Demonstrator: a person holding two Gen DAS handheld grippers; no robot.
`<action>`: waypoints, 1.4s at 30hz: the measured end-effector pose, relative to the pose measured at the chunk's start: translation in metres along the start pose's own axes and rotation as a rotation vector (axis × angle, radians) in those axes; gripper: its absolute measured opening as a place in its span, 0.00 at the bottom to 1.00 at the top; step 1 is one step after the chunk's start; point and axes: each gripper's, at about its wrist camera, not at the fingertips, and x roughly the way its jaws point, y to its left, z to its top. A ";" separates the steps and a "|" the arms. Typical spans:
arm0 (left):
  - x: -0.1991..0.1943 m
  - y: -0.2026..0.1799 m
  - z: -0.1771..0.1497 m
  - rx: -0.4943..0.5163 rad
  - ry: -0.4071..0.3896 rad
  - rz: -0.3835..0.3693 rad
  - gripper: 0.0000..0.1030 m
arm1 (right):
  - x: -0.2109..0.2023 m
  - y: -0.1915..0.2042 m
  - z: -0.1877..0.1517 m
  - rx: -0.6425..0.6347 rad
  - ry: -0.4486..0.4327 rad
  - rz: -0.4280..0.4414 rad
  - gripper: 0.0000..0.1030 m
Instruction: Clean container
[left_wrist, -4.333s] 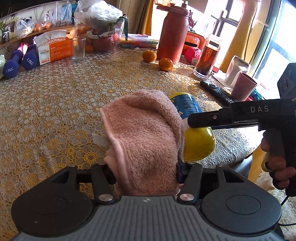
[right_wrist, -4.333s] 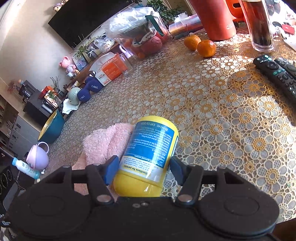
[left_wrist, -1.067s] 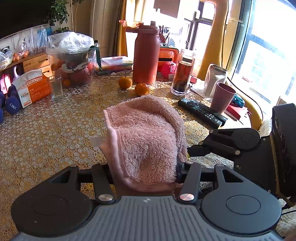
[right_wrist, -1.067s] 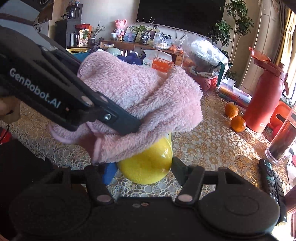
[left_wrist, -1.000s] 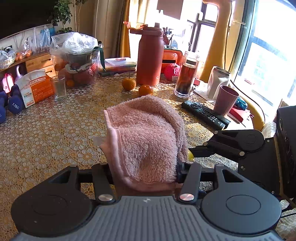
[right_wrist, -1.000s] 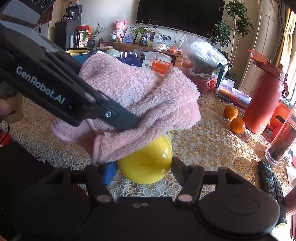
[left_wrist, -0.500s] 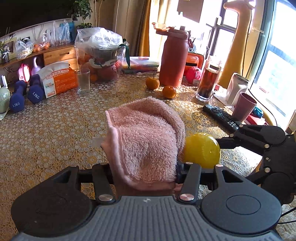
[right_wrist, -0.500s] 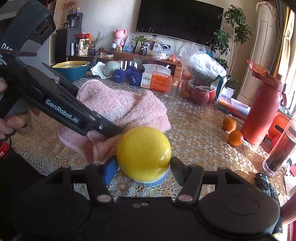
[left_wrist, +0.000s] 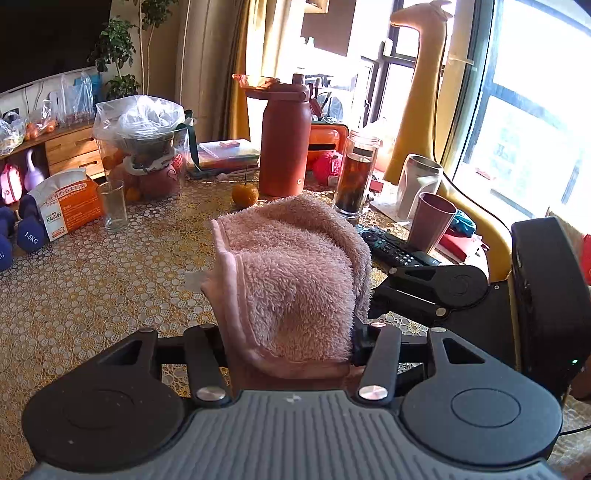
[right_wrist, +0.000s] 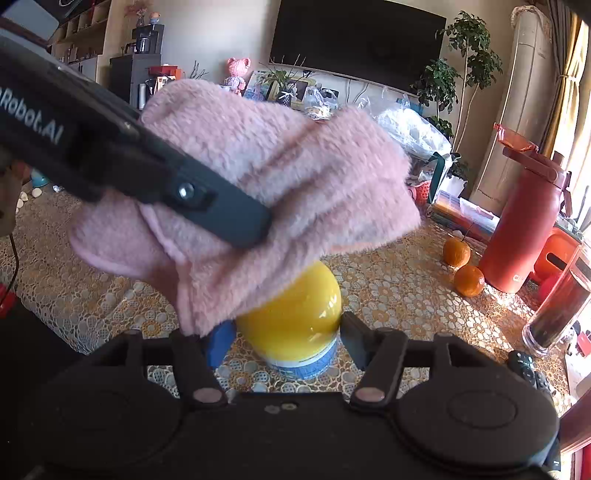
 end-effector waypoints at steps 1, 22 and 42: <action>0.002 0.002 -0.001 -0.012 -0.003 0.007 0.50 | 0.000 0.001 0.000 -0.004 -0.001 -0.001 0.59; 0.067 0.049 -0.008 -0.105 0.144 0.105 0.49 | -0.005 -0.005 -0.013 0.022 -0.038 0.015 0.59; 0.015 0.027 -0.013 -0.049 0.115 -0.006 0.50 | -0.027 0.002 -0.050 -0.111 -0.025 0.011 0.58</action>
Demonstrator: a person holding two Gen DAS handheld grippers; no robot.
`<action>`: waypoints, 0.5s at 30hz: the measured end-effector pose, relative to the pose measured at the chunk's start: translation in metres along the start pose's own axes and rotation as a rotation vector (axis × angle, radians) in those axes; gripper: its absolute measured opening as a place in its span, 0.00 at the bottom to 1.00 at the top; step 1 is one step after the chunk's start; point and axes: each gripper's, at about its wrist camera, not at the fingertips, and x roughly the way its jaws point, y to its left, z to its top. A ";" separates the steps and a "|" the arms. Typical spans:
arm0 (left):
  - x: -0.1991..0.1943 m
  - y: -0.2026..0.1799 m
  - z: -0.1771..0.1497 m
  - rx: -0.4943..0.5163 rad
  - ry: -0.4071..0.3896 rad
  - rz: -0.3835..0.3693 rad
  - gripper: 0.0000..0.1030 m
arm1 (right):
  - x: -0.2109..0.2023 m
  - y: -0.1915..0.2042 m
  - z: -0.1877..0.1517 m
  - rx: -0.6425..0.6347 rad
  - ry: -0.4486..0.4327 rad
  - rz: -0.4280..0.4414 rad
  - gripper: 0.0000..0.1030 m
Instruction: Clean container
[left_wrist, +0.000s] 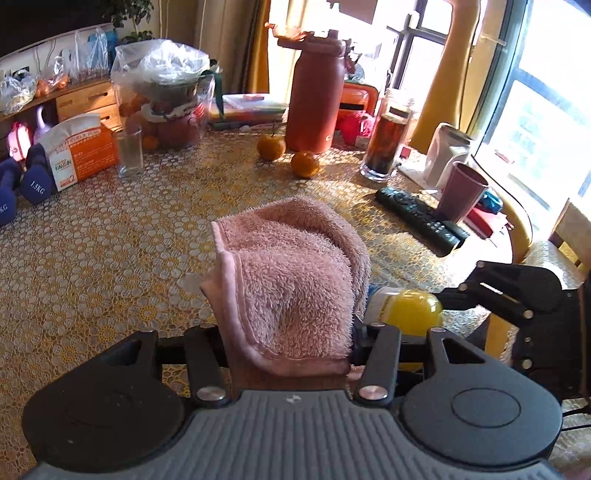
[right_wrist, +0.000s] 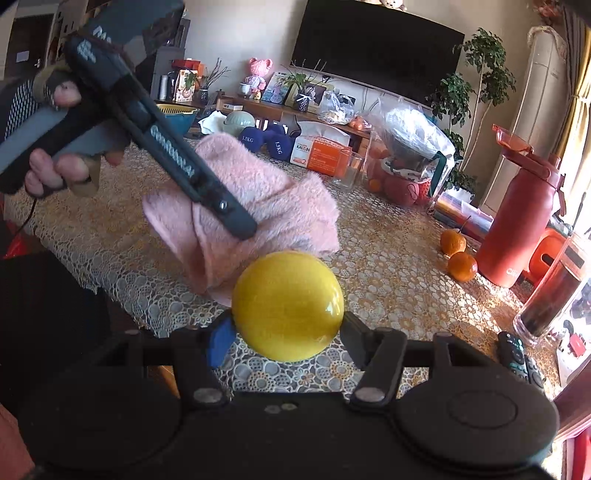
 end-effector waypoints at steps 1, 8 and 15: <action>-0.006 -0.007 0.003 0.021 -0.012 -0.018 0.50 | 0.000 0.001 0.001 -0.014 -0.001 -0.003 0.58; -0.005 -0.049 0.011 0.129 -0.014 -0.086 0.50 | 0.002 0.014 0.006 -0.116 -0.012 -0.018 0.59; 0.015 -0.025 0.021 0.046 0.015 -0.050 0.50 | 0.002 0.022 0.008 -0.186 -0.017 -0.023 0.58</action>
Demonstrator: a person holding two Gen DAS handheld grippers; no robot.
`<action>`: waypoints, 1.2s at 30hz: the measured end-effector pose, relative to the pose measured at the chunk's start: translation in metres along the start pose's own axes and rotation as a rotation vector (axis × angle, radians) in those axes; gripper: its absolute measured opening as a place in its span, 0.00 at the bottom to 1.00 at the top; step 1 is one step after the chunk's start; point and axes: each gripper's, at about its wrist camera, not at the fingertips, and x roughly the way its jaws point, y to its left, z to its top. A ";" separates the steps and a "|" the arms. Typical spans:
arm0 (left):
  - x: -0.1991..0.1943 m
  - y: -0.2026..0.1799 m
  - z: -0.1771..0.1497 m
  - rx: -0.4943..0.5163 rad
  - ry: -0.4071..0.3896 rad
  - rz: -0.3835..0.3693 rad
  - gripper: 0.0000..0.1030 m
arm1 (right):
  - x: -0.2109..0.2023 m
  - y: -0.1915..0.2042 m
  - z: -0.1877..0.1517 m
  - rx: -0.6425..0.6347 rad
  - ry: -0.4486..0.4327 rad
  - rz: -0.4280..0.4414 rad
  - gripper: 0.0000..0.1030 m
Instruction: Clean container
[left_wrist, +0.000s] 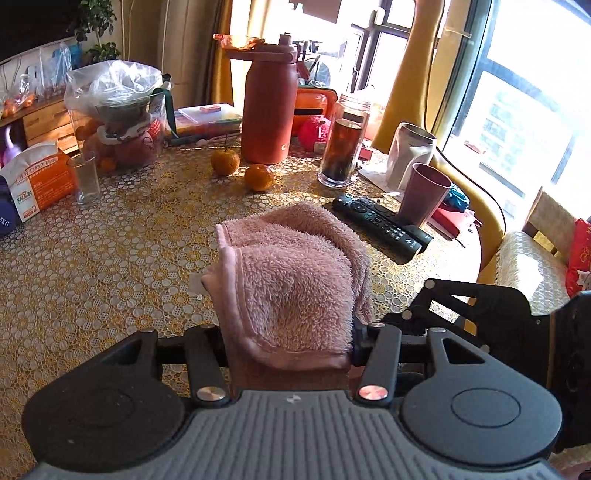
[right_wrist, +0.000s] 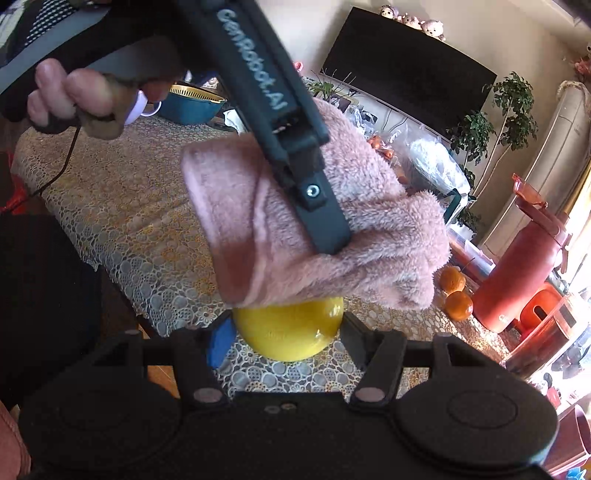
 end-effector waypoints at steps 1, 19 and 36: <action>0.004 0.004 0.001 -0.006 0.007 0.011 0.50 | 0.000 0.001 0.001 -0.014 -0.004 0.000 0.58; 0.057 0.054 -0.002 -0.083 0.088 0.111 0.49 | 0.001 -0.028 0.004 0.146 -0.009 0.066 0.58; 0.017 0.045 -0.037 -0.033 0.029 0.119 0.49 | 0.019 -0.097 -0.004 0.641 0.025 0.141 0.58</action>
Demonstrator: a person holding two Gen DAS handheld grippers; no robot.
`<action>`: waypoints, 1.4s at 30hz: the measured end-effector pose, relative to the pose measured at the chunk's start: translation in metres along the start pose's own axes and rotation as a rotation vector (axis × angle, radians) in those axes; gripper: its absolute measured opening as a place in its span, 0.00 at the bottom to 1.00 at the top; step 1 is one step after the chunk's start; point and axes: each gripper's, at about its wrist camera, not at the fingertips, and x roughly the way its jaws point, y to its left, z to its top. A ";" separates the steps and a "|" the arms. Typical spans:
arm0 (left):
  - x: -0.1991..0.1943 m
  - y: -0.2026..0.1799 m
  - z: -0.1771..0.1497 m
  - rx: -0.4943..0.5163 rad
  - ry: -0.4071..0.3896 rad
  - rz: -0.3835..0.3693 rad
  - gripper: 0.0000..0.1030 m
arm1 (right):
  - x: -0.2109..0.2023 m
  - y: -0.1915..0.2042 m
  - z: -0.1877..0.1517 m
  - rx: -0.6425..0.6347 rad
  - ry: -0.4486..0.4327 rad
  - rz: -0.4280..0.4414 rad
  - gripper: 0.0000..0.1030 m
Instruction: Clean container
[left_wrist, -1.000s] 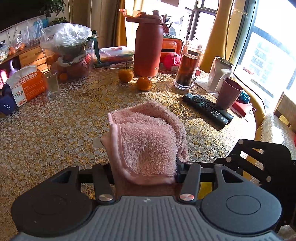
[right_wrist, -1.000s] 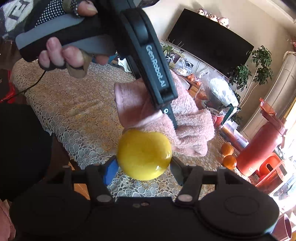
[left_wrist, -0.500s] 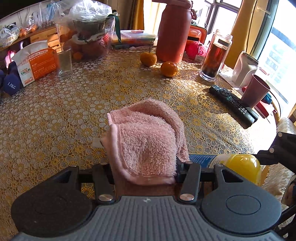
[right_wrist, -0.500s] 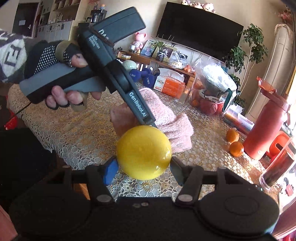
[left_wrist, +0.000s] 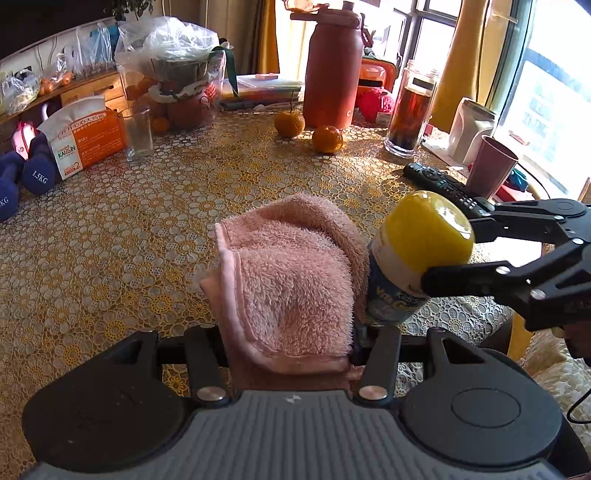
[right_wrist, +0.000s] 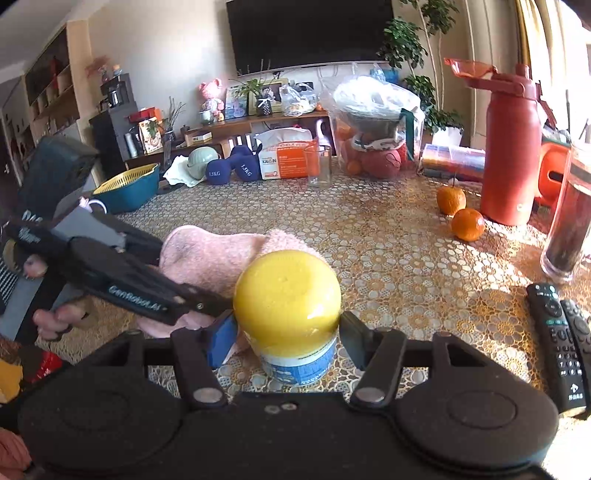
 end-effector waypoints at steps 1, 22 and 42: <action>-0.006 -0.002 -0.001 -0.006 -0.016 -0.009 0.49 | 0.001 -0.003 0.001 0.033 0.003 0.000 0.58; 0.024 -0.036 0.005 -0.099 -0.028 -0.046 0.49 | 0.014 -0.043 0.012 0.324 -0.011 -0.008 0.58; 0.007 -0.007 0.003 -0.069 -0.023 0.023 0.40 | 0.009 -0.035 0.008 0.226 -0.020 0.000 0.58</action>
